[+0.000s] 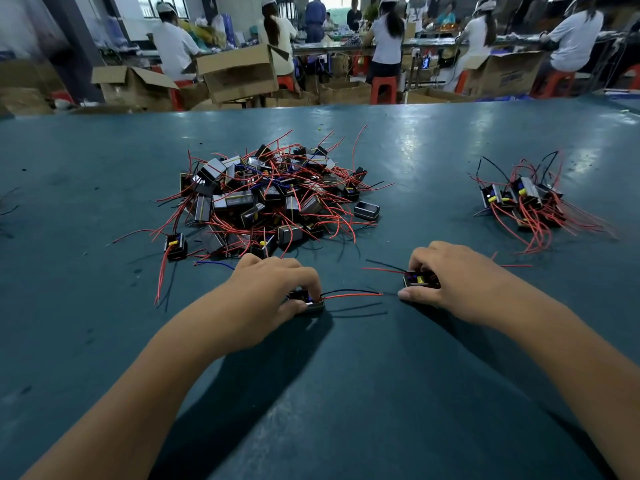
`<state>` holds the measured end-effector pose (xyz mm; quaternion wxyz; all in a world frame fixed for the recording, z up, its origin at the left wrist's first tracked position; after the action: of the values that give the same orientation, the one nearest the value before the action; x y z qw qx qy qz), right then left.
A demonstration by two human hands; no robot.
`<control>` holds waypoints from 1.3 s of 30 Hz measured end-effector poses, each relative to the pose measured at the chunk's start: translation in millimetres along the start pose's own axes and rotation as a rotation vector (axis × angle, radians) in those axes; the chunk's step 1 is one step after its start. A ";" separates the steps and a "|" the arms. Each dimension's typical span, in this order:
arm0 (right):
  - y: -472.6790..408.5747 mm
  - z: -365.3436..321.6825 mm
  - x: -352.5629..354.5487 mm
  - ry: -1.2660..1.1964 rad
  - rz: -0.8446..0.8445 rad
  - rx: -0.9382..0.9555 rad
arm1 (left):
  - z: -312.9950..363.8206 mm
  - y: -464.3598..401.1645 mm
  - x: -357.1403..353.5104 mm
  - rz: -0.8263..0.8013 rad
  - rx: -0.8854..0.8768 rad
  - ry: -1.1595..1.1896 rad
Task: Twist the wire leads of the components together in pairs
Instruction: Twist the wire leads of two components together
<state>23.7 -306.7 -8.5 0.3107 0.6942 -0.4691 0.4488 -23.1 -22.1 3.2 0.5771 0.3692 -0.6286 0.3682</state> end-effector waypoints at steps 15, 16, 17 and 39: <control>10.3 -13.2 15.8 -0.154 0.128 0.146 | -8.2 8.1 7.9 -0.034 0.004 -0.005; 11.0 -13.9 18.0 -0.170 0.153 0.172 | -8.8 8.5 8.4 -0.037 0.003 -0.001; 11.8 -14.5 20.1 -0.186 0.173 0.191 | -9.0 8.8 8.9 -0.040 0.003 0.004; 13.3 -22.7 15.6 -0.190 0.051 0.356 | -10.0 10.3 12.0 -0.083 0.002 -0.008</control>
<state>6.3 -298.1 15.1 0.1263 0.7652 -0.4270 0.4649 -28.4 -9.0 15.5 0.5889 0.3971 -0.6147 0.3431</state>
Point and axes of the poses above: each hand's wrist, its own y-axis away from the middle knuckle, its own x-axis out of the back of the hand, z = x × y, the point moved 1 cm from there along -y, towards the middle knuckle, and after that the axes turned 15 degrees about -y, right-handed, at the moved point
